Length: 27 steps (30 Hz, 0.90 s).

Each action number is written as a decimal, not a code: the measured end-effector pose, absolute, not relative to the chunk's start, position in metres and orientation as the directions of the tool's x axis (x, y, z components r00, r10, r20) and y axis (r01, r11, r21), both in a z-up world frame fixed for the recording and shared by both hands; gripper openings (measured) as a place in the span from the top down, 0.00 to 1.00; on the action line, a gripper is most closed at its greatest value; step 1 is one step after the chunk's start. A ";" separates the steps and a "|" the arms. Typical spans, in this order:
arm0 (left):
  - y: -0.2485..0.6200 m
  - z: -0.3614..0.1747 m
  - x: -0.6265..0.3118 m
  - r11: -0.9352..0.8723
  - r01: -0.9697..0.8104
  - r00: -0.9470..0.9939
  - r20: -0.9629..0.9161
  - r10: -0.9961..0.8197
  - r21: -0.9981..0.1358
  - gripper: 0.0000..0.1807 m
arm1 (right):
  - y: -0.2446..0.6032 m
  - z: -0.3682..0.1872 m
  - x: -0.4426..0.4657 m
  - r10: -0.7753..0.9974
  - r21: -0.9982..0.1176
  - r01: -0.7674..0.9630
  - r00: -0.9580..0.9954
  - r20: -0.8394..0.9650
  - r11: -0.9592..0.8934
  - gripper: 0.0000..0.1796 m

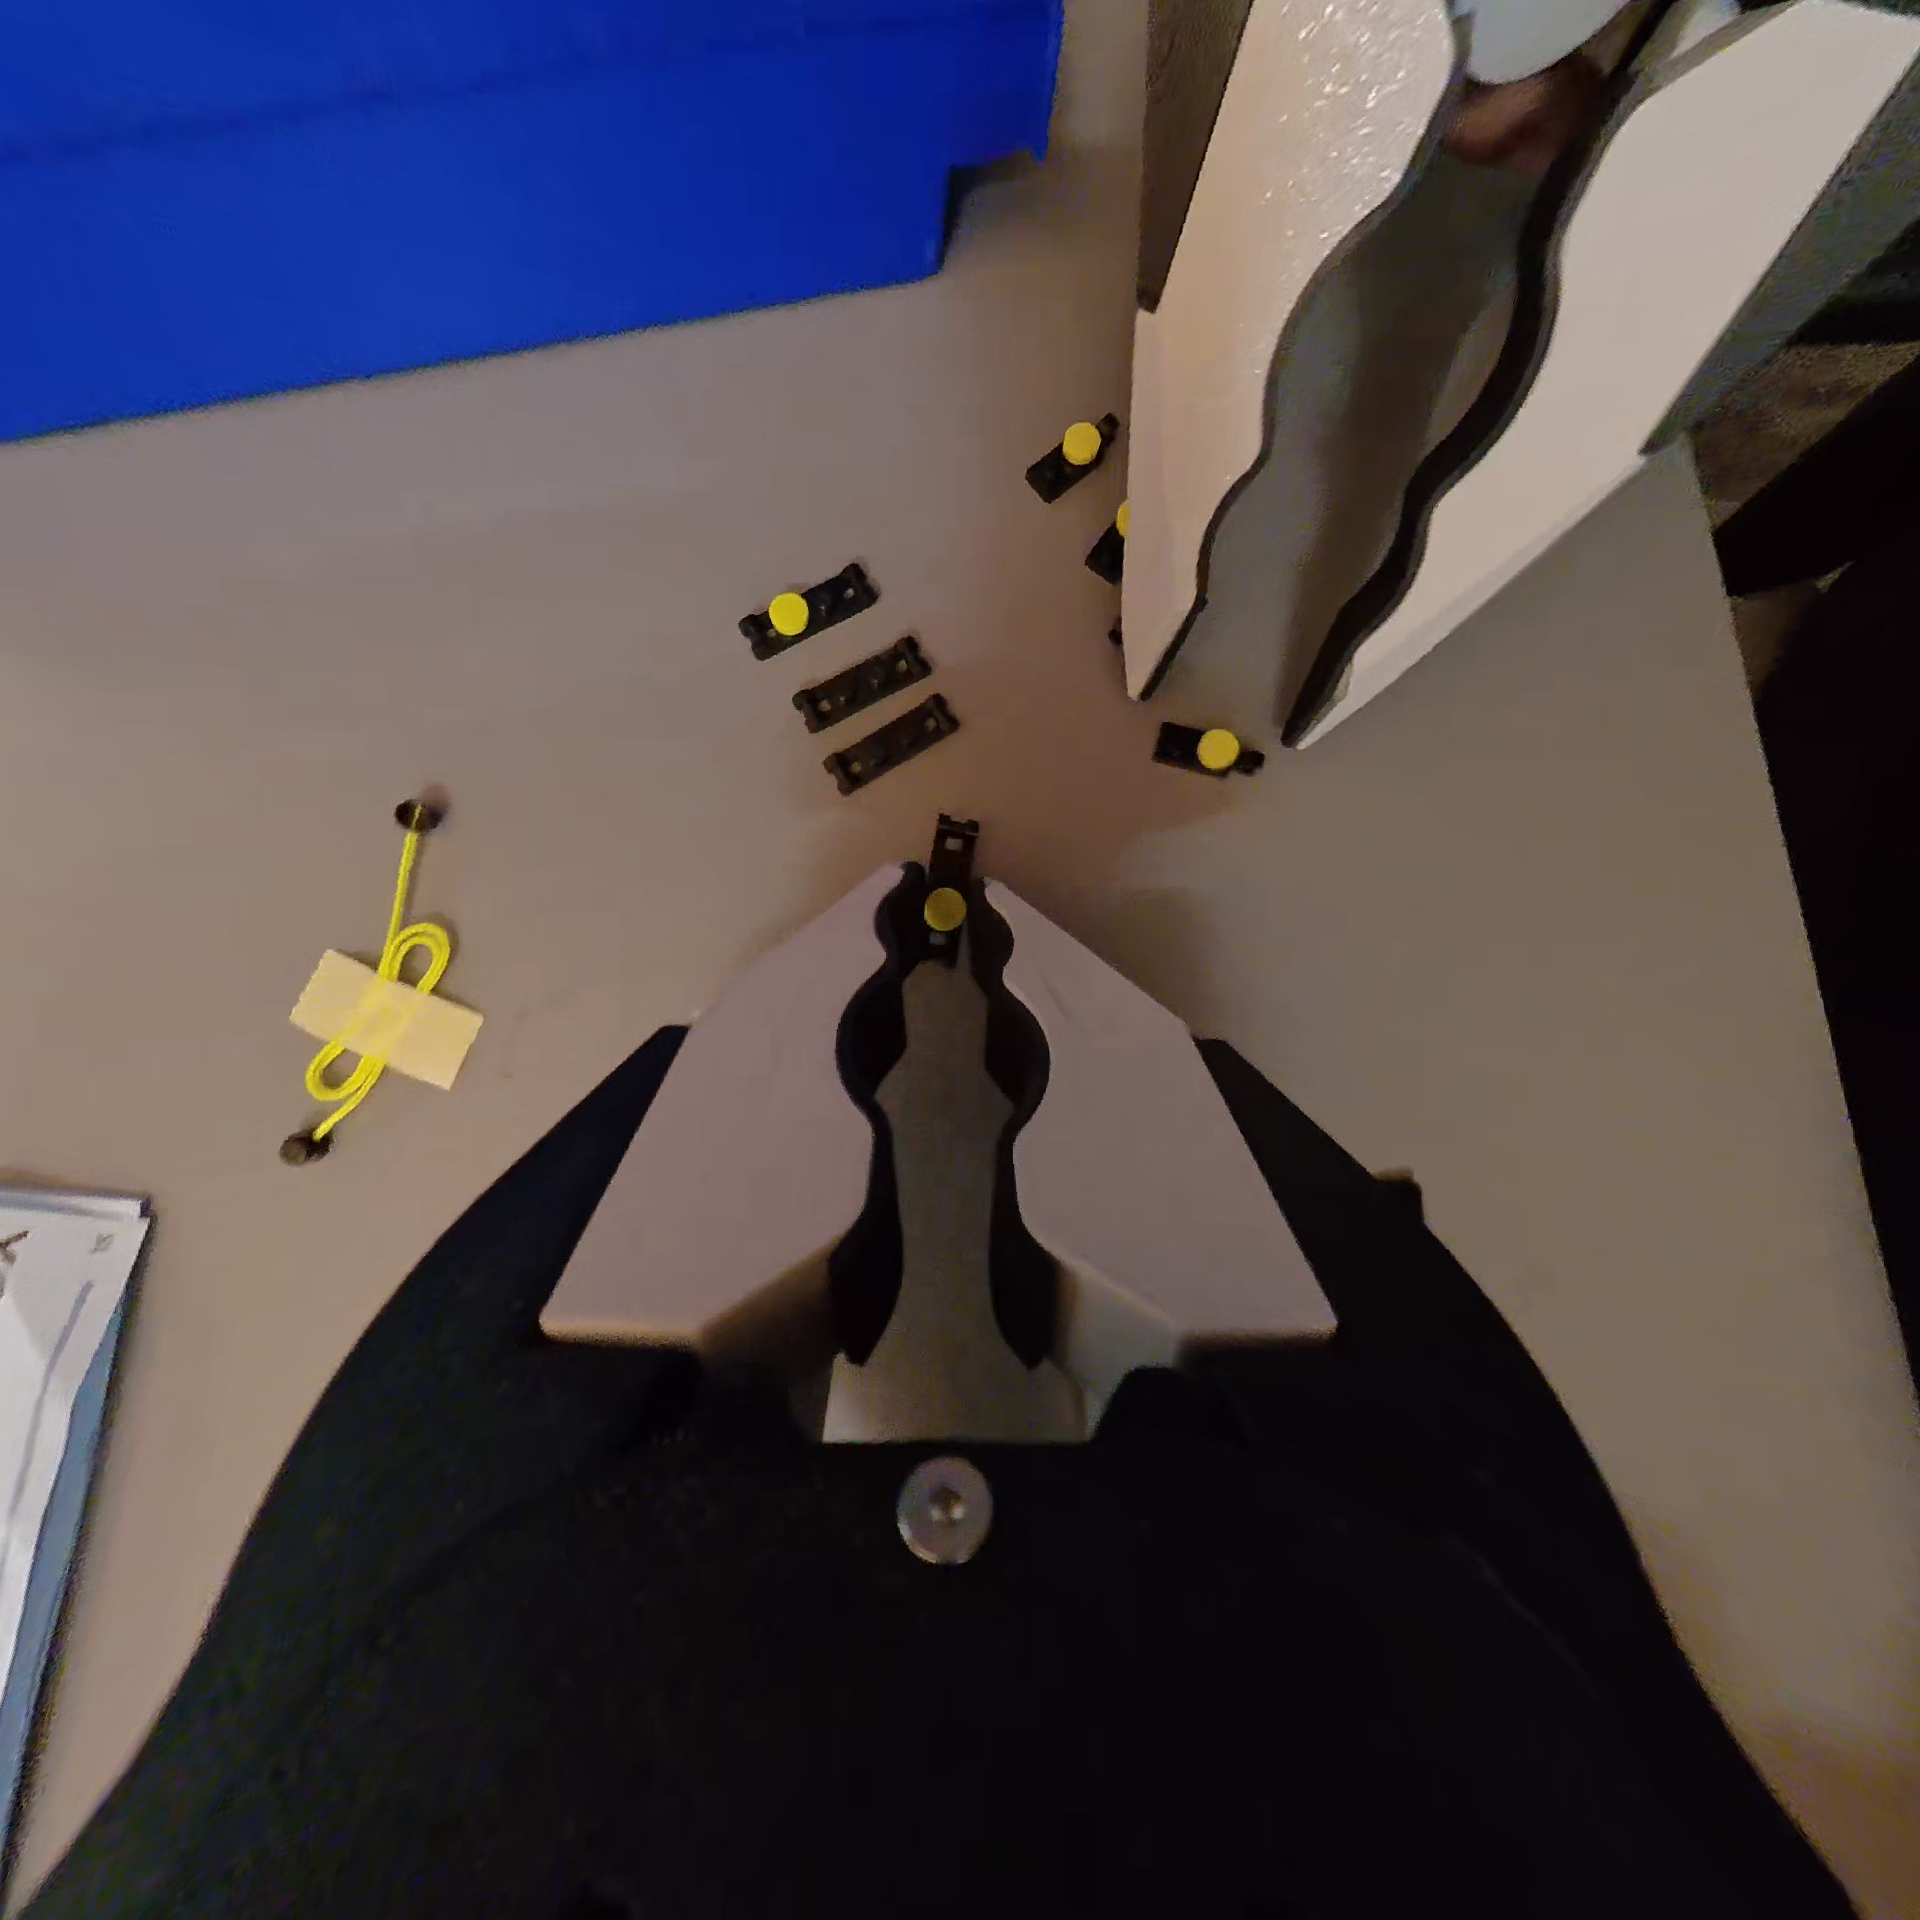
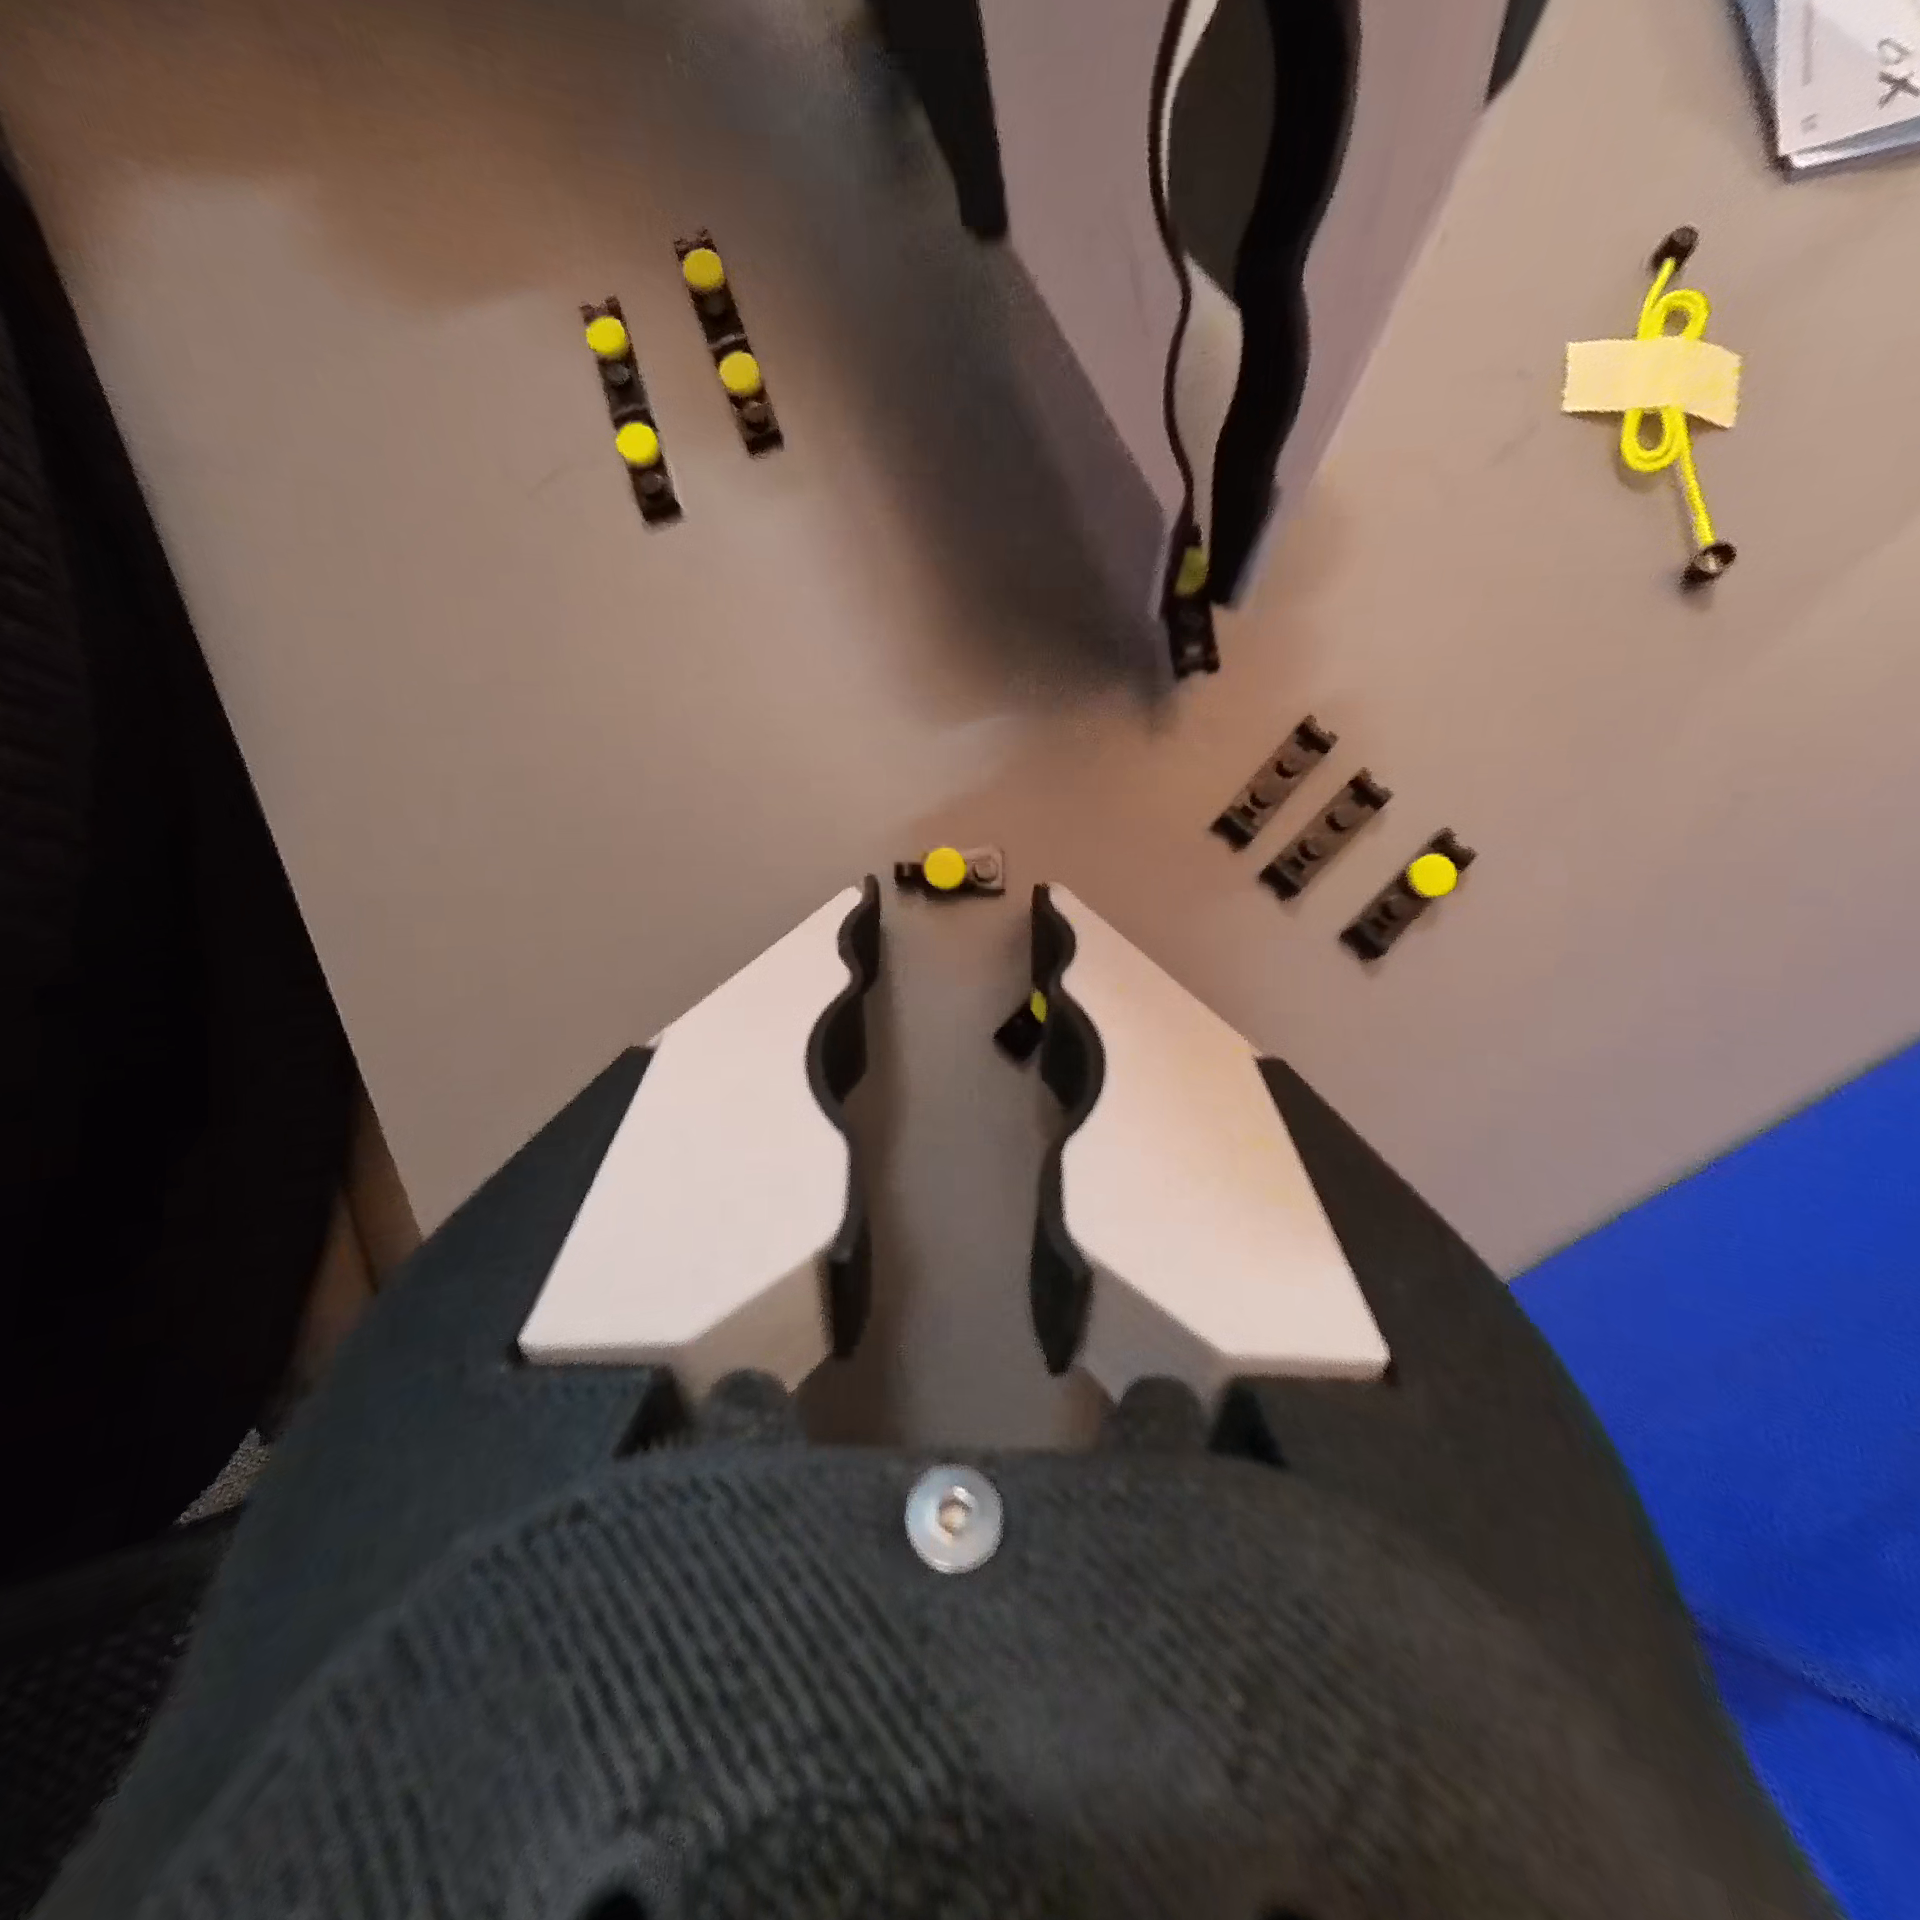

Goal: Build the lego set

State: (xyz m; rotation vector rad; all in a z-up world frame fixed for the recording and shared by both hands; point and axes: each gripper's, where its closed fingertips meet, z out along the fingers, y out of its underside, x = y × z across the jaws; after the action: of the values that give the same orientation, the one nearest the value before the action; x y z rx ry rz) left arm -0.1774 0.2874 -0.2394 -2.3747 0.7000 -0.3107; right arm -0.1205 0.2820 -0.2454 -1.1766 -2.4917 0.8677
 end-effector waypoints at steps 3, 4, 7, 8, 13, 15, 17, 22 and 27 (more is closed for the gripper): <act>0.267 -0.225 -0.187 -0.663 -0.370 0.853 0.045 -0.521 -0.651 0.97 | 0.279 -0.247 -0.123 0.761 -0.609 0.618 -0.647 -0.035 0.497 0.84; 0.258 -0.220 -0.191 -0.666 -0.356 0.863 0.042 -0.503 -0.656 0.97 | 0.279 -0.249 -0.124 0.770 -0.601 0.630 -0.637 -0.039 0.492 0.85; 0.223 -0.213 -0.203 -0.678 -0.297 0.903 0.032 -0.428 -0.672 0.97 | 0.277 -0.250 -0.125 0.794 -0.585 0.654 -0.608 -0.029 0.479 0.88; 0.210 -0.212 -0.207 -0.682 -0.268 0.918 0.034 -0.395 -0.680 0.97 | 0.277 -0.250 -0.126 0.804 -0.579 0.663 -0.594 -0.023 0.474 0.89; 0.167 -0.217 -0.212 -0.673 -0.106 0.966 0.084 -0.244 -0.732 0.97 | 0.257 -0.251 -0.158 0.858 -0.594 0.690 -0.513 0.003 0.415 0.89; 0.166 -0.221 -0.213 -0.668 -0.045 0.976 0.109 -0.187 -0.743 0.97 | 0.244 -0.250 -0.178 0.869 -0.597 0.691 -0.494 0.021 0.407 0.89; 0.169 -0.225 -0.211 -0.676 -0.063 0.976 0.096 -0.195 -0.734 0.97 | 0.232 -0.251 -0.194 0.875 -0.593 0.700 -0.484 0.016 0.398 0.88; 0.181 -0.230 -0.208 -0.676 -0.079 0.976 0.081 -0.201 -0.733 0.97 | 0.219 -0.247 -0.200 0.854 -0.591 0.676 -0.519 0.042 0.440 0.84; 0.181 -0.239 -0.208 -0.690 -0.094 0.977 0.069 -0.204 -0.718 0.97 | 0.235 -0.227 -0.203 0.747 -0.622 0.498 -0.626 0.224 0.604 0.77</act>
State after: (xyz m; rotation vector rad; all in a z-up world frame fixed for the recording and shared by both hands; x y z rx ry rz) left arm -0.2082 0.1814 -0.2392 -2.3341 0.2066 -0.1821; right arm -0.2028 0.2355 -0.2268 -0.9875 -2.3647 0.7135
